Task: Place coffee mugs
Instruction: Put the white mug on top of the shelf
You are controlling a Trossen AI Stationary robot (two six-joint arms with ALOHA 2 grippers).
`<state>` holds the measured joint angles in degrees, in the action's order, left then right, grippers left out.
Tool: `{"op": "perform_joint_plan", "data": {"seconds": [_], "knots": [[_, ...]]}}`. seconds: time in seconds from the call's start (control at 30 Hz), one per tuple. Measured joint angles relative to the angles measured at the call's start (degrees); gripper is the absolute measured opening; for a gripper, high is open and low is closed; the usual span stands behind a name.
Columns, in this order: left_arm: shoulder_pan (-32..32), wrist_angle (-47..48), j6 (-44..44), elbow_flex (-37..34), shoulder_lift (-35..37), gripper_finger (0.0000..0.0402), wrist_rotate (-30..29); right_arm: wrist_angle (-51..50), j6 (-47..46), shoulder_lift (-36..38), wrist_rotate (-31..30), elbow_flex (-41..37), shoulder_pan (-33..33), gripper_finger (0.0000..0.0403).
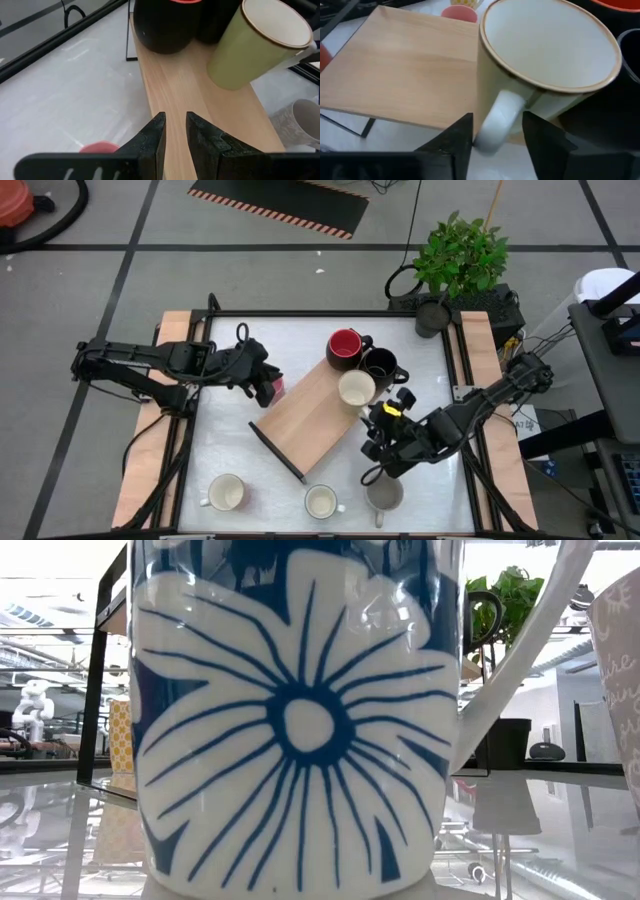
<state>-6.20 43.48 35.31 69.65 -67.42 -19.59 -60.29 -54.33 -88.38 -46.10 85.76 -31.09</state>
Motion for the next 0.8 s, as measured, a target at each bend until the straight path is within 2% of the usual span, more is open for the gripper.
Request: {"op": "perform_joint_plan", "data": {"seconds": [0.17, 0.37, 0.8], "knots": [[0.0, -0.02, -0.04, 0.0, 0.0, 0.0078, 0.0, -0.13, 0.14, 0.0, 0.19, 0.0, 0.04, 0.0112], [0.0, -0.02, -0.06, 0.0, 0.0, 0.0078, 0.0, -1.56, -0.5, 0.04, 3.47, 0.01, 0.06, 0.0083], [0.0, -0.02, -0.77, 0.0, 0.0, 0.0078, -0.02, -3.05, -2.05, 2.79, 4.51, 0.0, 0.21, 0.0075]]}}
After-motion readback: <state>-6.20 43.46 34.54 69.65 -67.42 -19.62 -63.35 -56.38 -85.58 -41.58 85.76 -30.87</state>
